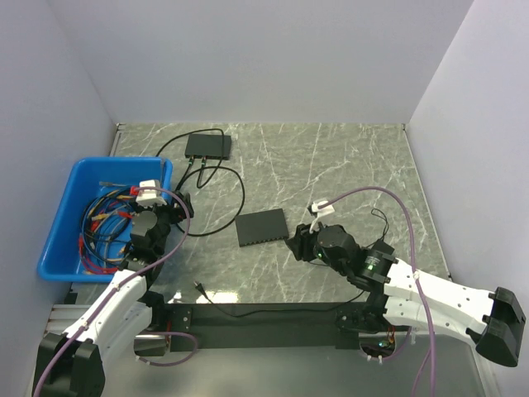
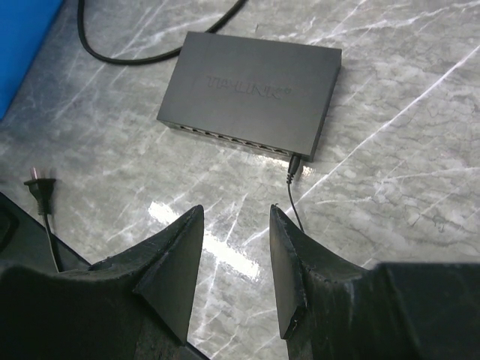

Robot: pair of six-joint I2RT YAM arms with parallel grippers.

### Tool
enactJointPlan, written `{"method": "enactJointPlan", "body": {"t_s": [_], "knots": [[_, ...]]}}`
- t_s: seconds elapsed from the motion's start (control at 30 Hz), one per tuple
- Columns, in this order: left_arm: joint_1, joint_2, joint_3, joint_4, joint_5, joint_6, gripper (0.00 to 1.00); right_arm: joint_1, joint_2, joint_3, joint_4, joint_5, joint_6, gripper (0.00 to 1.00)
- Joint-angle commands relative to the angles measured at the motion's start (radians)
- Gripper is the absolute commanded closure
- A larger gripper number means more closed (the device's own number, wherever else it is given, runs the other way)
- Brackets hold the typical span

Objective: Insert the plug into the switch port

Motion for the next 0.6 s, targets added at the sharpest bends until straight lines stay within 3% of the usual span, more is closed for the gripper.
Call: {"method": "enactJointPlan", "body": {"t_s": [0.0, 0.57], "knots": [[0.001, -0.002, 0.017, 0.002, 0.009, -0.018, 0.00, 0.009, -0.018, 0.052, 0.002, 0.036, 0.016, 0.52], [0.001, 0.000, 0.017, -0.001, 0.010, -0.018, 0.00, 0.009, -0.113, 0.009, 0.017, 0.050, 0.008, 0.48]]}}
